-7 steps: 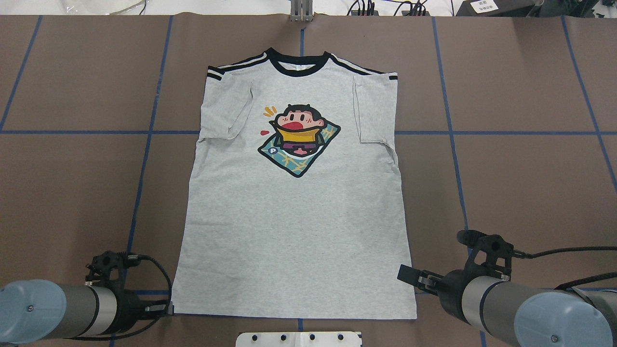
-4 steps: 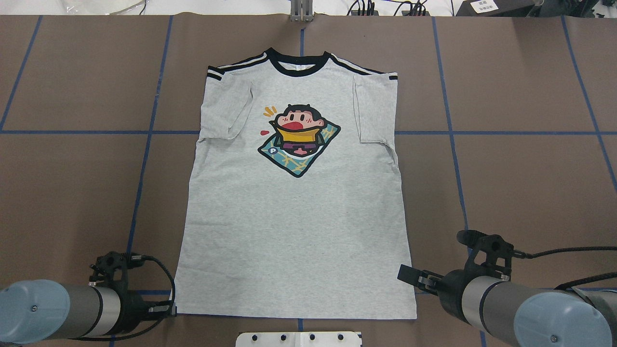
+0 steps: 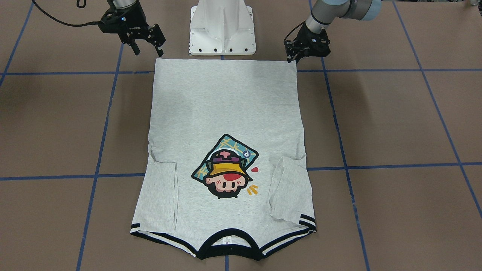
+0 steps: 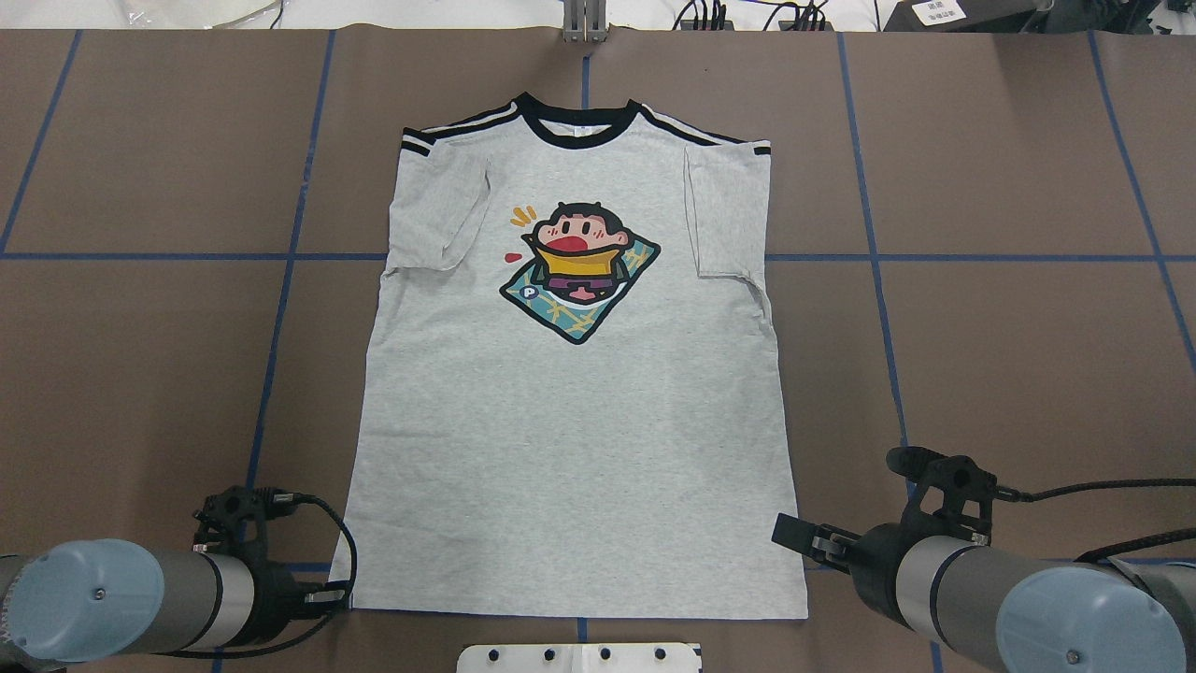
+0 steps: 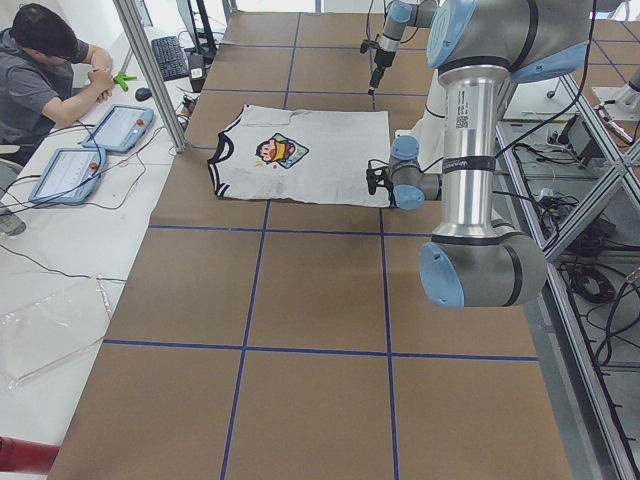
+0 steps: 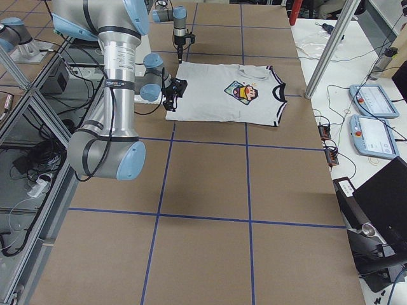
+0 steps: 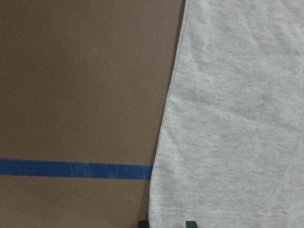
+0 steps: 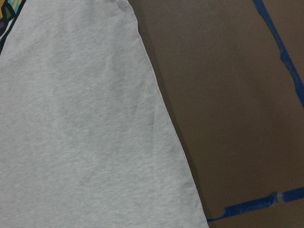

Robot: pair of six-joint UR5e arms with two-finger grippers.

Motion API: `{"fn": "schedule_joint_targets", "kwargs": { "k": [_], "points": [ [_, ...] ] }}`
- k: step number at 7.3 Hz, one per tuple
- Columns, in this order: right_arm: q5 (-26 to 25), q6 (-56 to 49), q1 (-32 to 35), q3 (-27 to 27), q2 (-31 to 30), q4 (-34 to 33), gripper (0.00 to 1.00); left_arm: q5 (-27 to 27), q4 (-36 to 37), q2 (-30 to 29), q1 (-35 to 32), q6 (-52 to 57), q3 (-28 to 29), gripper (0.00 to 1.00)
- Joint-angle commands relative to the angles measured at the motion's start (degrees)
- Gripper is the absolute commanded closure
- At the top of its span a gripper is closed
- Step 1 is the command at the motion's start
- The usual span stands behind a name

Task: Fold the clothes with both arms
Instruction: 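Lower both grippers onto the hem corners at the table surface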

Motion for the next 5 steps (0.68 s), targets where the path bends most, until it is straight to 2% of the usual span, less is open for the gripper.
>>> {"fn": "schedule_joint_targets", "kwargs": {
  "k": [1,3,5],
  "points": [
    [0.00,0.00,-0.04,0.00,0.00,-0.03,0.00,0.00,0.06,0.04,-0.31,0.03,0.03,0.69],
    [0.00,0.00,-0.21,-0.09,-0.18,-0.03,0.00,0.00,0.06,0.21,-0.31,0.03,0.03,1.00],
    [-0.09,0.26,-1.00,-0.09,-1.23,0.14,0.00,0.00,0.06,0.30,-0.92,0.12,-1.10,1.00]
  ]
}}
